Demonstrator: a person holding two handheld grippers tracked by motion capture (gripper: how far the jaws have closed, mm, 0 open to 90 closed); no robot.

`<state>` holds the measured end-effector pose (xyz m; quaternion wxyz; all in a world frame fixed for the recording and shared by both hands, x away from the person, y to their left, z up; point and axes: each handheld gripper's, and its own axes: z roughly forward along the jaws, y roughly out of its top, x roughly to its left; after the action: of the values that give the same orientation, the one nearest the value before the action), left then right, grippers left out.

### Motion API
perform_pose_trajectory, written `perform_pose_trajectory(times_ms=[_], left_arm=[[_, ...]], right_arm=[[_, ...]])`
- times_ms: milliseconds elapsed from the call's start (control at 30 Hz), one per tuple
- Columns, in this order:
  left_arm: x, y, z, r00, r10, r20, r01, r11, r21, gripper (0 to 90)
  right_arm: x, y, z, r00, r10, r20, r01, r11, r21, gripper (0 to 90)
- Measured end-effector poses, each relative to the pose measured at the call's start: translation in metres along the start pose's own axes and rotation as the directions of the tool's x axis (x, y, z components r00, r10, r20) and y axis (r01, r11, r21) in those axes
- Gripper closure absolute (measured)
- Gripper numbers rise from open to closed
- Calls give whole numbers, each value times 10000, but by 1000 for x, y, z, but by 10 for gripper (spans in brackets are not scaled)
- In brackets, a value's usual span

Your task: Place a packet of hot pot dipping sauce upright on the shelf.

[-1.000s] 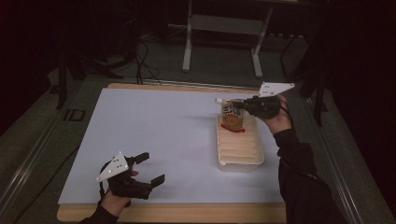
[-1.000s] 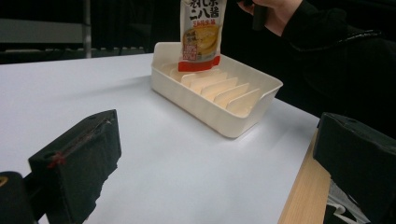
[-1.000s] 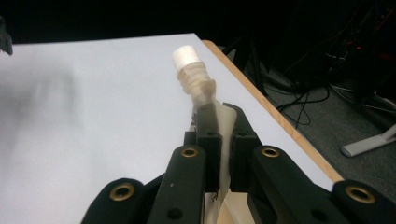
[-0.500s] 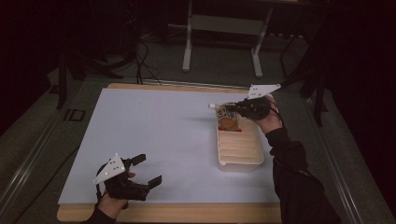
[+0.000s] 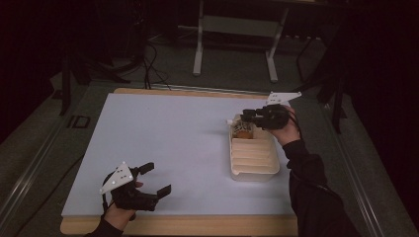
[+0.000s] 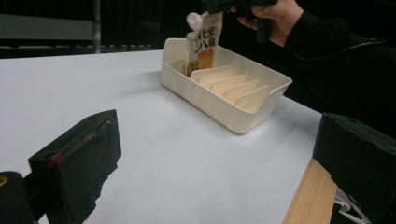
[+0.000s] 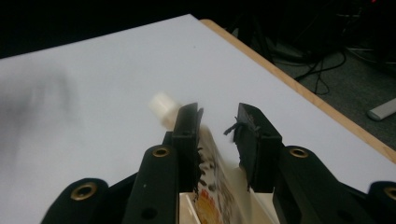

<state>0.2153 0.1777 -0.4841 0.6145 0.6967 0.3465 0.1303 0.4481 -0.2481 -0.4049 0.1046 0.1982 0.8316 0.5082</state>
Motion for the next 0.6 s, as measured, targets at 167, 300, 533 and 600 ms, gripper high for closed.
perform_pose_trajectory(times_ms=[167, 300, 533, 600], left_arm=[[0, 0, 2, 10000, 51, 45, -51, 10000, 47, 14], [-2, 1, 3, 9999, 105, 82, -105, 9999, 26, 14], [-2, 3, 6, 9997, 204, 140, -205, 9998, 43, 14], [-2, 3, 7, 9996, 225, 166, -226, 9997, 56, 14]], right_arm=[[8, 11, -16, 10000, -98, -2, 98, 9984, -563, 685], [20, 18, -21, 9995, -254, 171, 261, 9987, -442, 662], [46, 25, -19, 9977, 153, 661, -160, 9998, 107, 448], [54, 26, -16, 9985, 78, 547, -84, 9999, 111, 382]])
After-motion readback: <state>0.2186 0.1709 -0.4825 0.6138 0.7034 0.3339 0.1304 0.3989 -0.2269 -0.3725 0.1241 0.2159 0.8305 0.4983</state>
